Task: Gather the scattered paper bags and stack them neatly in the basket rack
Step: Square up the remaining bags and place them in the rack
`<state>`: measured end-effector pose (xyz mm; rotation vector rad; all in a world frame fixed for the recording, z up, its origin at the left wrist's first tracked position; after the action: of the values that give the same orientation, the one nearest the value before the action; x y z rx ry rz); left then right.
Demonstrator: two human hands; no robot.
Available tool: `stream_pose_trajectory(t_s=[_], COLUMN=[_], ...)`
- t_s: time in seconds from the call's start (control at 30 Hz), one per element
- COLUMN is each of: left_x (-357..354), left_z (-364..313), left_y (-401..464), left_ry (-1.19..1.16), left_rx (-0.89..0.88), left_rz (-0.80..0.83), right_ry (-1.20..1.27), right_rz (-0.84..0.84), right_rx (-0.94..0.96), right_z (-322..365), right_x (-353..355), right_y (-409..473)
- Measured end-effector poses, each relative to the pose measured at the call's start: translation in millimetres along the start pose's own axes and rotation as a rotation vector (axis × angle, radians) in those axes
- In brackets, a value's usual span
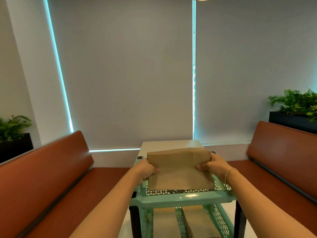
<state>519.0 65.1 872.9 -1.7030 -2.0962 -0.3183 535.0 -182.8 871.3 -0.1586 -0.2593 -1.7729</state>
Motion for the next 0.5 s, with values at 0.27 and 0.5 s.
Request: stream_pose_trajectory(t_s=[0.27, 0.5], left_x=[-1.4, -17.0], left_z=[-1.9, 11.1], left_y=[-0.8, -0.3], left_ry=[-0.052, 0.089], left_rx=[0.169, 0.229], left_rz=[0.016, 0.008], right_ry=[-0.212, -0.262], right_rz=[-0.039, -0.054], right_rx=[-0.242, -0.312], right_z=[-1.1, -8.6], right_x=[3.4, -0.6], right_y=[7.1, 8.5])
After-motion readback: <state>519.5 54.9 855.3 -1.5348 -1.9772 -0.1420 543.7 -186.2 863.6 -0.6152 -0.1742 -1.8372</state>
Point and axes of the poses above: each hand's wrist, its own y-axis towards the middle knuckle, its own x-axis out of the back of the hand, z = x × y, the point moved 7 cm from there along y, towards the middle knuckle, and after that the axes turned 14 degrees about -z, right-handed, at the moved point
